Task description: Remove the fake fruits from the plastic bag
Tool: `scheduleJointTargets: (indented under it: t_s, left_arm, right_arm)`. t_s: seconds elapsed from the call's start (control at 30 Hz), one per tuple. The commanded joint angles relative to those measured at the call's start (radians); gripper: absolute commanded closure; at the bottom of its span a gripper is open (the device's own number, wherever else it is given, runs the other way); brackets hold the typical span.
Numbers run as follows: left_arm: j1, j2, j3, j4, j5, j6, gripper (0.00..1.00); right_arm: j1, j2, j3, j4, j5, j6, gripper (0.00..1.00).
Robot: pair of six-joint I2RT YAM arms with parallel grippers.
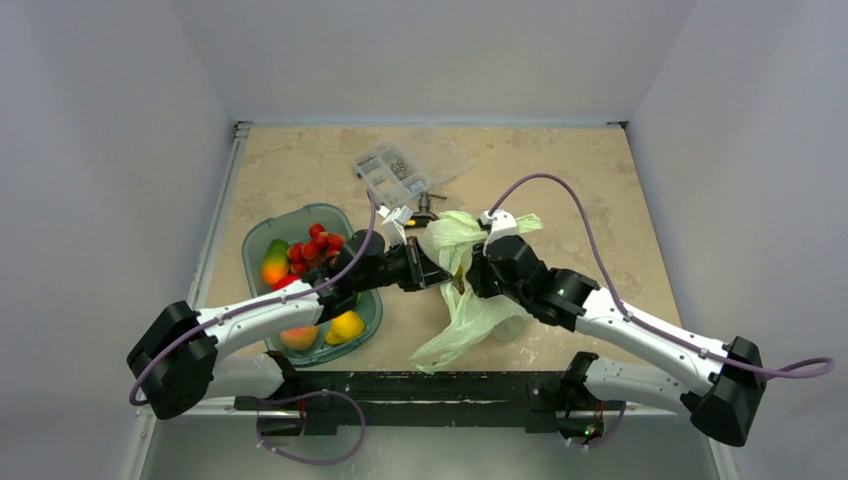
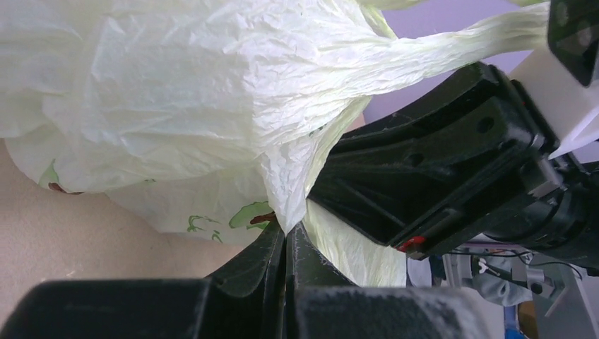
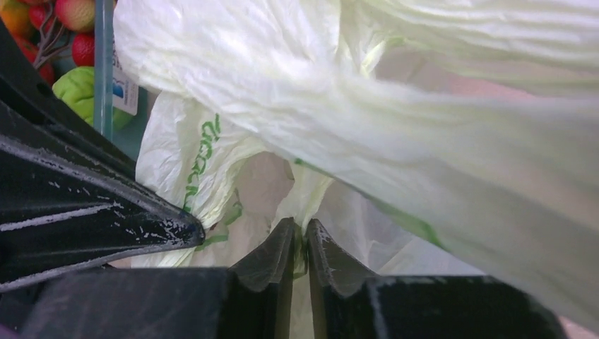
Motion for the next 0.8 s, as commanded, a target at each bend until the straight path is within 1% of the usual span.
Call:
scheduleJointTargets:
  t_s: [0.0,0.03,0.07,0.17,0.27,0.33,0.4,0.47,0.67,0.77]
  left_arm:
    - [0.008,-0.053,0.023,-0.087,-0.002,0.024,1.0]
    - [0.008,-0.071,0.019,-0.109,-0.022,0.03,1.0]
    - [0.008,-0.091,0.013,-0.13,-0.046,0.039,1.0]
    - [0.008,-0.165,-0.006,-0.204,-0.121,0.069,1.0]
    - [0.01,-0.238,-0.011,-0.293,-0.198,0.105,1.0]
    - [0.011,-0.289,-0.016,-0.355,-0.235,0.121,1.0]
    - [0.011,-0.327,-0.027,-0.39,-0.258,0.13,1.0]
    - [0.011,-0.361,-0.039,-0.422,-0.306,0.134,1.0]
    - [0.013,-0.428,-0.081,-0.456,-0.358,0.13,1.0]
    - [0.013,-0.432,-0.091,-0.451,-0.351,0.128,1.0]
  right_arm:
    - [0.0,-0.052,0.006,0.018,0.177,0.043,0.96]
    - [0.0,-0.071,0.009,0.011,0.218,0.047,1.0]
    - [0.0,-0.092,0.015,0.002,0.281,0.05,1.0]
    - [-0.007,-0.151,0.04,-0.028,0.405,0.042,1.0]
    - [-0.049,-0.18,0.076,-0.057,0.487,0.013,1.0]
    - [-0.109,-0.183,0.106,-0.068,0.481,-0.023,1.0]
    - [-0.2,-0.181,0.129,-0.07,0.454,-0.055,1.0]
    - [-0.251,-0.181,0.143,-0.059,0.446,-0.086,1.0]
    - [-0.363,-0.122,0.229,-0.036,0.422,-0.156,1.0]
    - [-0.38,-0.082,0.296,-0.024,0.378,-0.184,1.0]
